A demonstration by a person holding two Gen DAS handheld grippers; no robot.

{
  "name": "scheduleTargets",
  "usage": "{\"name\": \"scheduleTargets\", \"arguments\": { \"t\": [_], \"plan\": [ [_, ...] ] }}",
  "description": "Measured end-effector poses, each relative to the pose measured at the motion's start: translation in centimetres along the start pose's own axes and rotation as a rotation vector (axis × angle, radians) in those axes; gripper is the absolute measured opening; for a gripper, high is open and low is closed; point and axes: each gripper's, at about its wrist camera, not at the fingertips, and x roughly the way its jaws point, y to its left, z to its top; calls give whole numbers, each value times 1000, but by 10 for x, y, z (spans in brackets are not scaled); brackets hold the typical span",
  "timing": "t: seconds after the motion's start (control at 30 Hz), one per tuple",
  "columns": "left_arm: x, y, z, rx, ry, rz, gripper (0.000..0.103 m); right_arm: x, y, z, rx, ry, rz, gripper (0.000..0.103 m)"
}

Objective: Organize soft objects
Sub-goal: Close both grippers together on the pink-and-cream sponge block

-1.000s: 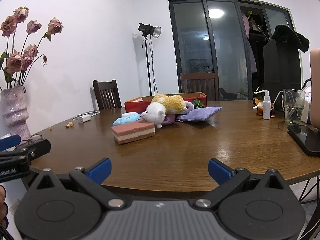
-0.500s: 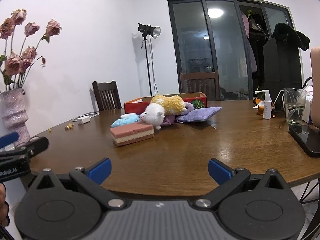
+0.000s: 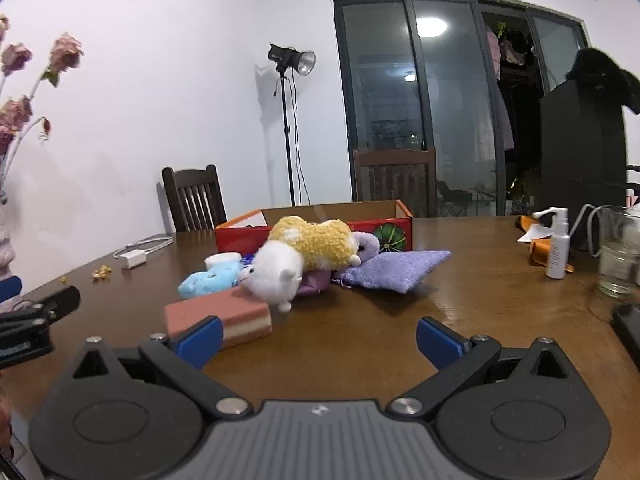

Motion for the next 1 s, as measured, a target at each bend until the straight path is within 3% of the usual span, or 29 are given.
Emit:
{"name": "scheduleTargets", "arguments": {
  "t": [0.1, 0.2, 0.3, 0.37, 0.4, 0.53, 0.57, 0.6, 0.67, 0.8, 0.87, 1.0],
  "plan": [
    [28, -3, 10, -49, 138, -108, 103, 35, 3, 12, 0, 100, 36, 103],
    [57, -8, 12, -78, 238, -141, 103, 67, 2, 18, 52, 177, 144, 103],
    [77, -11, 12, -120, 276, -201, 100, 100, 0, 25, 142, 248, 211, 88],
    [90, -11, 12, -165, 327, -235, 89, 118, -2, 30, 200, 277, 242, 70],
    [97, -9, 11, -192, 360, -254, 85, 126, -3, 31, 227, 286, 254, 67],
    [126, -1, 1, -285, 472, -328, 51, 155, -6, 30, 318, 329, 296, 49],
    [128, 0, 0, -296, 477, -321, 50, 159, -6, 28, 335, 339, 302, 44],
    [128, 2, 0, -301, 482, -331, 49, 160, -8, 26, 359, 340, 320, 42],
    [124, 7, 3, -302, 507, -361, 46, 155, -10, 25, 374, 346, 347, 27],
    [108, 25, 4, -337, 565, -412, 46, 108, 0, 20, 297, 410, 416, 26],
    [100, 32, 4, -332, 564, -426, 52, 83, 2, 18, 283, 417, 444, 27],
    [98, 35, 3, -321, 564, -418, 57, 68, -2, 23, 276, 360, 387, 31]
  ]
}}
